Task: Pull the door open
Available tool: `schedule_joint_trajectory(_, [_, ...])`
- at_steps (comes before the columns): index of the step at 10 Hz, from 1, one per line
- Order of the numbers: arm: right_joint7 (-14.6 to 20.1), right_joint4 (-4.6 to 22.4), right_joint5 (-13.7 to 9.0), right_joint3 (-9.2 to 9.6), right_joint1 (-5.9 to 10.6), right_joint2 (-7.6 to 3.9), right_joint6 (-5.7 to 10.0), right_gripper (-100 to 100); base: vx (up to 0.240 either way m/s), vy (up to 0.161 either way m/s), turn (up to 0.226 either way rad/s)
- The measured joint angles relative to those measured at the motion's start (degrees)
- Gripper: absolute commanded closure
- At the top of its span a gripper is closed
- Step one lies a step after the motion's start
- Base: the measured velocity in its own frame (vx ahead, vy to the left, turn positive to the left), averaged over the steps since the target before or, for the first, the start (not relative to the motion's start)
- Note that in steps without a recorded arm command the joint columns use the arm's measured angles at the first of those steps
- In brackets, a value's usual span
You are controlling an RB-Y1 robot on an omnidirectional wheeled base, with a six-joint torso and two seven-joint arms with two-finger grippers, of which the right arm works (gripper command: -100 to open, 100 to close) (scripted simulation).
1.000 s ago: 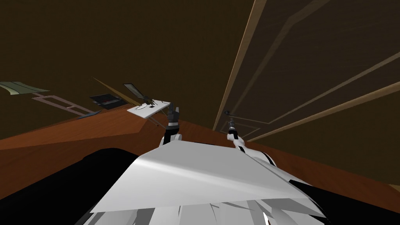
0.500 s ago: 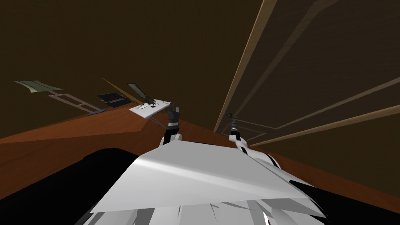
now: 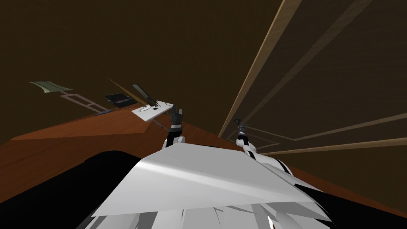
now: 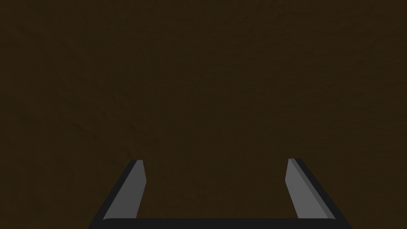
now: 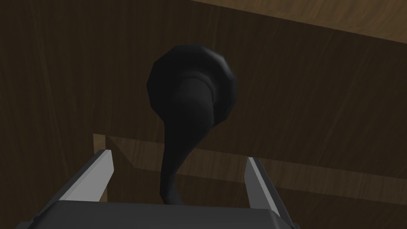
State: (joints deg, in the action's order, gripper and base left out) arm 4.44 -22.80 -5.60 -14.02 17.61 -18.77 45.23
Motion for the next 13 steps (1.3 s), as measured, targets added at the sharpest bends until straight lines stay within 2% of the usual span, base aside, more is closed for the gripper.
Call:
schedule_joint_trajectory(2, [0.9, -2.4, -0.3, -0.46, -2.11, -1.12, -1.00, -100, 0.142, -0.022, 0.079])
schedule_joint_trajectory(3, [1.0, -2.6, -0.4, -0.48, -2.21, -1.18, -1.15, 100, -0.015, 0.002, -0.015])
schedule_joint_trajectory(8, [1.0, -2.3, -0.4, -0.44, -2.17, -1.06, -1.10, 100, -0.014, 0.002, 0.000])
schedule_joint_trajectory(12, [2.3, -1.6, 0.3, 0.64, -1.87, -1.70, -0.39, 100, -0.181, -0.042, 0.096])
schedule_joint_trajectory(13, [2.9, -2.3, 0.6, 1.17, -2.35, -1.79, -0.44, 100, -0.240, -0.060, 0.102])
